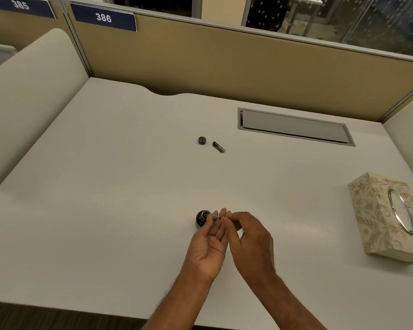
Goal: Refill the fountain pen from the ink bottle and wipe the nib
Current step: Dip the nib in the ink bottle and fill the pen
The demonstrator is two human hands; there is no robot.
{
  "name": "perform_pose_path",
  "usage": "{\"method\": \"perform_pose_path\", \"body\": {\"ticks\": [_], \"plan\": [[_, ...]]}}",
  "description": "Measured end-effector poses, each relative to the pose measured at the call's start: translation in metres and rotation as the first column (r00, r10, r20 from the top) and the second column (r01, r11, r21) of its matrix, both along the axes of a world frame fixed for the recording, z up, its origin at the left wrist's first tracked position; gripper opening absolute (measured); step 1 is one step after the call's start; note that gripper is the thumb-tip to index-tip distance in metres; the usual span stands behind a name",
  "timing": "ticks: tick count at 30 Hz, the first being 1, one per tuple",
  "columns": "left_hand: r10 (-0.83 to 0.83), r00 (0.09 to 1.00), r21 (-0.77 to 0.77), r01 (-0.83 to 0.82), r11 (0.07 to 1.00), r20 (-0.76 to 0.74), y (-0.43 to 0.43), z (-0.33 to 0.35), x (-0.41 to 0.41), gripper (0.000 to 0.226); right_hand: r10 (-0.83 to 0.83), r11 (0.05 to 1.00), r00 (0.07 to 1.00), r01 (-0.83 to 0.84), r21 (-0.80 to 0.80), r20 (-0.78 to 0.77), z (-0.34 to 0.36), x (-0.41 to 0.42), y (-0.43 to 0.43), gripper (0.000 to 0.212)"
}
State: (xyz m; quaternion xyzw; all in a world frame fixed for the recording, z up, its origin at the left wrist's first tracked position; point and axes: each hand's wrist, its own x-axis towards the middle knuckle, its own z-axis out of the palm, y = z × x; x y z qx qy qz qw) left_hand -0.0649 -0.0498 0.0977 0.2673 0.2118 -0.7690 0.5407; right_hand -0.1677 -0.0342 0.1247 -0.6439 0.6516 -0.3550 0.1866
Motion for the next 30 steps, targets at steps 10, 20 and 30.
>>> {"method": "perform_pose_path", "body": {"ticks": [10, 20, 30], "plan": [[0.016, 1.0, -0.001, -0.016, 1.0, -0.018, -0.0001, -0.0023, -0.0005, 0.02, 0.082, 0.996, 0.996, -0.083, 0.016, 0.037, -0.0045, -0.0025, -0.0004, 0.016], [0.042, 0.999, 0.018, -0.042, 0.999, -0.035, -0.0004, 0.0057, -0.0017, 0.022, 0.055, 0.998, 0.998, -0.055, 0.009, -0.011, 0.0001, -0.0015, -0.0031, 0.006], [0.055, 0.997, 0.015, -0.055, 0.998, -0.054, -0.0004, 0.0034, -0.0035, 0.024, 0.046, 0.999, 0.999, -0.045, 0.005, -0.012, 0.0007, -0.0005, -0.0049, 0.003]]}}
